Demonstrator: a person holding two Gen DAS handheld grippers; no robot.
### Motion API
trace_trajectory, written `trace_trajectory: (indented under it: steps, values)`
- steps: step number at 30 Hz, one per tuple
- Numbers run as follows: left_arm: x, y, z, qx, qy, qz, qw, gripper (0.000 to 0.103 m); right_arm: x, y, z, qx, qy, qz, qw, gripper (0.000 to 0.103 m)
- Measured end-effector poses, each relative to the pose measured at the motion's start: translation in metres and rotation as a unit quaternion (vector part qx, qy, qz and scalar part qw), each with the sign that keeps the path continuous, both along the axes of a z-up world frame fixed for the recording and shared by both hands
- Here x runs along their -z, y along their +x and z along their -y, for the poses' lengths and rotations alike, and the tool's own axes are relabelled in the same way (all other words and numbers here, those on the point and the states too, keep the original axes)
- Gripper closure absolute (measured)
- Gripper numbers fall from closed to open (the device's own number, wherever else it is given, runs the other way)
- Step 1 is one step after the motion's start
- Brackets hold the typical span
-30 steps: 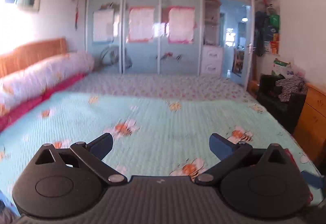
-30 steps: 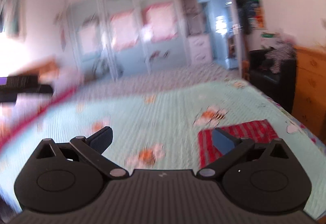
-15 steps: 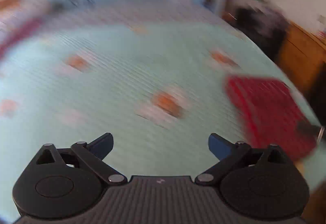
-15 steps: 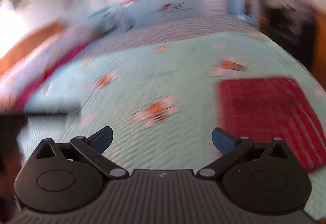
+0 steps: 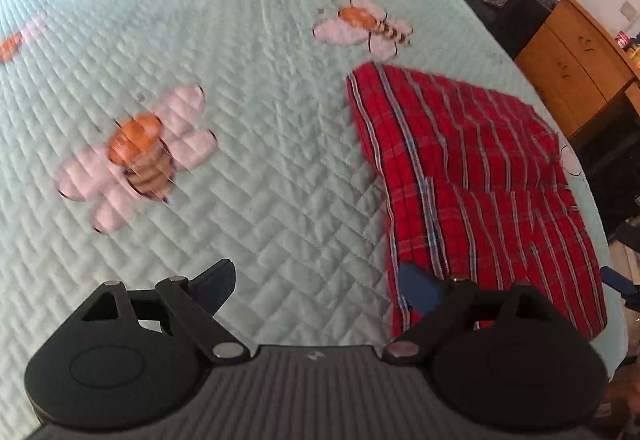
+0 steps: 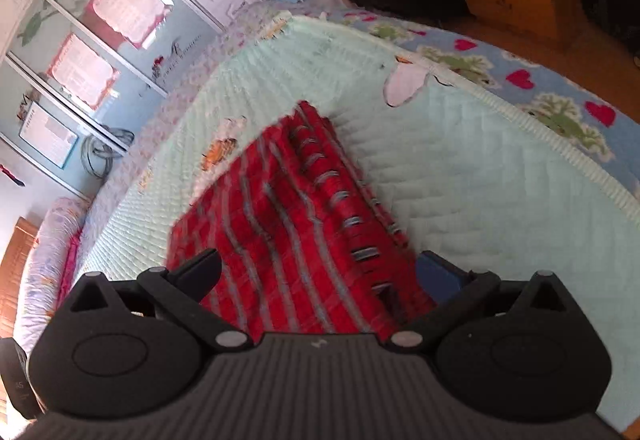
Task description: Fold clothes
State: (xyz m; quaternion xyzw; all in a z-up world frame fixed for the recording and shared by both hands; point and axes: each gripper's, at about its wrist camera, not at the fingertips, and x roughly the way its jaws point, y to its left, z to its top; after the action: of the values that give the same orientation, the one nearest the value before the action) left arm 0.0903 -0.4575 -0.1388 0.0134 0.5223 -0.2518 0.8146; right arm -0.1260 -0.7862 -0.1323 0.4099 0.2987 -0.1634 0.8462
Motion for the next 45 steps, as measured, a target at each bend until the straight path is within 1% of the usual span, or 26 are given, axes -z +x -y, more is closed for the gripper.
trace_trajectory:
  steps: [2, 3, 7, 8, 9, 10, 11, 12, 14, 15, 16, 18, 19, 20, 21, 23, 24, 26, 27, 29, 30, 32, 35, 38, 42, 45]
  values:
    - [0.011, 0.004, 0.007, 0.0, -0.01, -0.019, 0.9998, 0.011, 0.009, 0.001, 0.011, -0.007, 0.001, -0.011, 1.0, 0.0]
    - [0.013, 0.002, 0.009, -0.003, -0.01, -0.018, 0.9998, 0.011, 0.013, 0.001, 0.015, -0.01, 0.002, -0.015, 1.0, 0.0]
    - [0.009, -0.003, 0.012, -0.007, -0.002, -0.008, 0.9999, 0.011, 0.03, -0.003, 0.032, -0.018, 0.038, -0.002, 0.999, 0.0]
    - [0.005, -0.005, 0.009, -0.008, -0.001, -0.002, 1.0, 0.011, 0.031, -0.005, 0.033, -0.015, 0.042, 0.004, 0.999, 0.0]
    - [0.001, -0.008, 0.007, -0.008, -0.001, 0.004, 1.0, 0.011, 0.025, -0.01, 0.028, -0.013, 0.036, 0.02, 0.999, 0.0]
    - [-0.003, -0.01, 0.004, -0.014, 0.003, 0.016, 0.9998, 0.011, 0.015, -0.015, 0.02, -0.015, 0.025, 0.044, 0.999, 0.0]
    - [-0.007, -0.011, 0.002, -0.019, 0.008, 0.029, 0.9994, 0.011, 0.003, -0.018, 0.009, -0.03, 0.013, 0.075, 0.997, 0.0]
    - [-0.012, -0.013, -0.001, -0.025, 0.019, 0.041, 0.9987, 0.011, -0.008, -0.016, -0.003, -0.047, -0.002, 0.091, 0.995, 0.0]
    - [-0.021, -0.017, -0.009, -0.037, 0.04, 0.066, 0.9963, 0.011, -0.032, -0.003, -0.038, -0.078, -0.052, 0.087, 0.992, 0.0]
    - [-0.029, -0.021, -0.016, -0.045, 0.049, 0.083, 0.9943, 0.011, -0.044, 0.004, -0.061, -0.095, -0.091, 0.079, 0.988, 0.0]
    - [-0.036, -0.025, -0.024, -0.053, 0.057, 0.101, 0.9918, 0.011, -0.057, 0.009, -0.09, -0.113, -0.139, 0.081, 0.98, 0.0]
    - [-0.056, -0.035, -0.045, -0.079, 0.072, 0.142, 0.9841, 0.011, -0.082, 0.019, -0.147, -0.143, -0.232, 0.088, 0.958, 0.0]
    - [-0.067, -0.04, -0.058, -0.09, 0.075, 0.162, 0.9798, 0.011, -0.091, 0.022, -0.176, -0.149, -0.264, 0.095, 0.948, 0.0]
    - [-0.079, -0.045, -0.071, -0.101, 0.077, 0.182, 0.975, 0.011, -0.097, 0.025, -0.199, -0.155, -0.279, 0.096, 0.943, 0.0]
    - [-0.091, -0.05, -0.085, -0.113, 0.084, 0.205, 0.9687, 0.011, -0.103, 0.03, -0.222, -0.162, -0.287, 0.094, 0.939, 0.0]
    - [-0.116, -0.063, -0.113, -0.134, 0.107, 0.253, 0.952, 0.011, -0.111, 0.044, -0.268, -0.191, -0.279, 0.077, 0.938, 0.0]
    - [-0.129, -0.07, -0.127, -0.145, 0.118, 0.278, 0.9423, 0.01, -0.116, 0.048, -0.29, -0.205, -0.282, 0.076, 0.934, 0.0]
    - [-0.153, -0.084, -0.154, -0.166, 0.138, 0.323, 0.9213, 0.006, -0.132, 0.049, -0.335, -0.209, -0.311, 0.093, 0.922, 0.0]
    - [-0.164, -0.09, -0.169, -0.178, 0.139, 0.335, 0.9148, 0.002, -0.14, 0.049, -0.356, -0.21, -0.325, 0.103, 0.917, 0.0]
    - [-0.184, -0.102, -0.2, -0.2, 0.139, 0.357, 0.9019, 0.0, -0.155, 0.055, -0.387, -0.228, -0.318, 0.11, 0.914, 0.0]
    - [-0.19, -0.105, -0.215, -0.209, 0.134, 0.354, 0.9016, 0.0, -0.161, 0.059, -0.4, -0.24, -0.306, 0.113, 0.915, 0.0]
    - [-0.201, -0.109, -0.244, -0.228, 0.125, 0.345, 0.9018, 0.0, -0.17, 0.066, -0.418, -0.261, -0.265, 0.118, 0.92, 0.0]
    - [-0.202, -0.11, -0.281, -0.237, 0.102, 0.315, 0.9133, 0.0, -0.177, 0.072, -0.448, -0.28, -0.234, 0.11, 0.925, 0.0]
    - [-0.194, -0.11, -0.311, -0.235, 0.075, 0.285, 0.9261, 0.0, -0.175, 0.073, -0.476, -0.298, -0.224, 0.097, 0.923, 0.0]
    - [-0.175, -0.109, -0.336, -0.229, 0.066, 0.247, 0.9391, 0.0, -0.157, 0.072, -0.505, -0.318, -0.215, 0.07, 0.921, 0.0]
    - [-0.156, -0.11, -0.349, -0.233, 0.072, 0.243, 0.9389, 0.0, -0.139, 0.072, -0.527, -0.331, -0.198, 0.051, 0.921, 0.0]
